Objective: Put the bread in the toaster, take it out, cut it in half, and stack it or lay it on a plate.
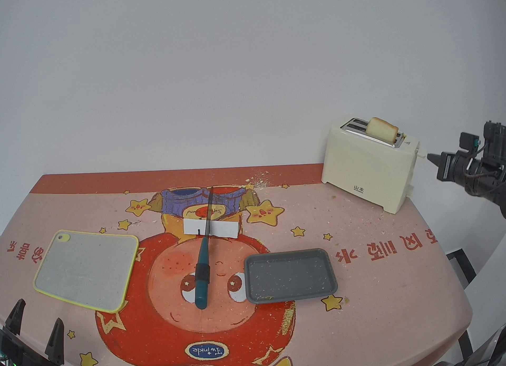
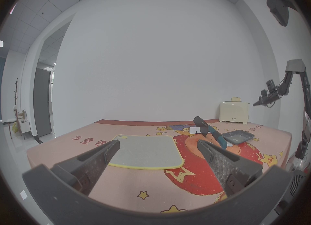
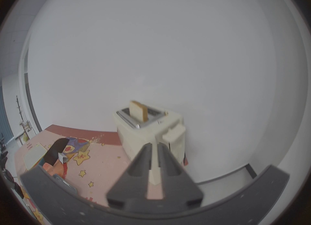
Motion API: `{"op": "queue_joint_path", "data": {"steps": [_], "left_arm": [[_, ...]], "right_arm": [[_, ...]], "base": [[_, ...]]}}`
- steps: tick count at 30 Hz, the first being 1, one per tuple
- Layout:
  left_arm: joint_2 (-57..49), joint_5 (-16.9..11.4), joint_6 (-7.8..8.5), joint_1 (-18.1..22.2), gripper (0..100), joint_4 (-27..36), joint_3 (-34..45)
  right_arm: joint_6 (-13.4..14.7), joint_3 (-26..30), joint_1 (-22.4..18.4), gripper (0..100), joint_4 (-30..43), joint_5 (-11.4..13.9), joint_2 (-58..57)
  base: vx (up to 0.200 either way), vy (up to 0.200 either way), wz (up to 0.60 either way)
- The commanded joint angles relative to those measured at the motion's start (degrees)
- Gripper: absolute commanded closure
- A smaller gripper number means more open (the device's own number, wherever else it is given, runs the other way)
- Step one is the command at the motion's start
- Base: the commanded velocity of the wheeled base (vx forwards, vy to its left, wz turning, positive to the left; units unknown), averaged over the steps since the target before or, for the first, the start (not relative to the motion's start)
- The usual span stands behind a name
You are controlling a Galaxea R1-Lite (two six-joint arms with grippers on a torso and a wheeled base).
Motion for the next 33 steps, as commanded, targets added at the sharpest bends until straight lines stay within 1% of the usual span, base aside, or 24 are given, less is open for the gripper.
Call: {"op": "queue_joint_path", "data": {"steps": [1,2,4,5,6,7,8,10,11,13,15,19,32,33], "left_arm": [[0.0,0.0,-0.04,0.0,0,0.0,1.0],[0.0,0.0,0.05,0.0,0,0.0,1.0],[0.0,0.0,-0.04,0.0,0,0.0,1.0],[0.0,0.0,-0.04,0.0,0,0.0,1.0],[0.0,0.0,0.05,0.0,0,0.0,1.0],[0.0,0.0,0.05,0.0,0,0.0,1.0],[0.0,0.0,-0.04,0.0,0,0.0,1.0],[0.0,0.0,-0.04,0.0,0,0.0,1.0],[0.1,0.0,0.05,0.0,0,0.0,1.0],[0.0,0.0,0.05,0.0,0,0.0,1.0],[0.0,0.0,-0.04,0.0,0,0.0,1.0],[0.0,0.0,-0.04,0.0,0,0.0,1.0],[0.0,0.0,-0.04,0.0,0,0.0,1.0],[0.0,0.0,-0.04,0.0,0,0.0,1.0]], "right_arm": [[-2.3,-7.5,0.2,0,4.8,4.5,1.9],[-3.6,-10.1,0.1,0,5.8,9.2,4.6],[-3.7,-10.3,0.0,0,5.8,9.5,4.9],[-5.3,-13.2,-0.1,0,5.7,12.5,8.8],[-5.7,-14.1,0.0,0,5.9,13.6,10.0],[-5.7,-14.1,0.0,0,5.9,13.6,10.0],[-6.3,-15.8,0.0,0,6.3,15.5,12.3],[-7.3,-17.8,0.2,0,6.3,15.8,14.6],[-7.6,-19.8,0.3,0,6.3,15.9,16.4],[-7.8,-22.8,0.3,0,6.3,15.9,18.8],[-7.8,-27.0,0.3,0,7.1,15.9,21.9],[-7.8,-29.5,0.4,0,8.5,15.8,23.6],[-7.7,-32.8,2.0,0,8.9,15.4,25.7],[-7.8,-33.1,2.0,100,8.9,15.4,26.2]], "base": [[0.000,0.000,0.00],[0.000,0.000,0.00],[0.000,0.000,0.00],[0.000,0.000,0.00],[0.000,0.000,0.00],[0.000,0.000,0.00],[0.000,0.000,0.00],[0.000,0.000,0.00],[0.000,0.000,0.00],[0.000,0.000,0.00],[0.000,0.000,0.00],[0.000,0.000,0.00],[0.000,0.000,0.00],[0.000,0.000,0.00]]}}
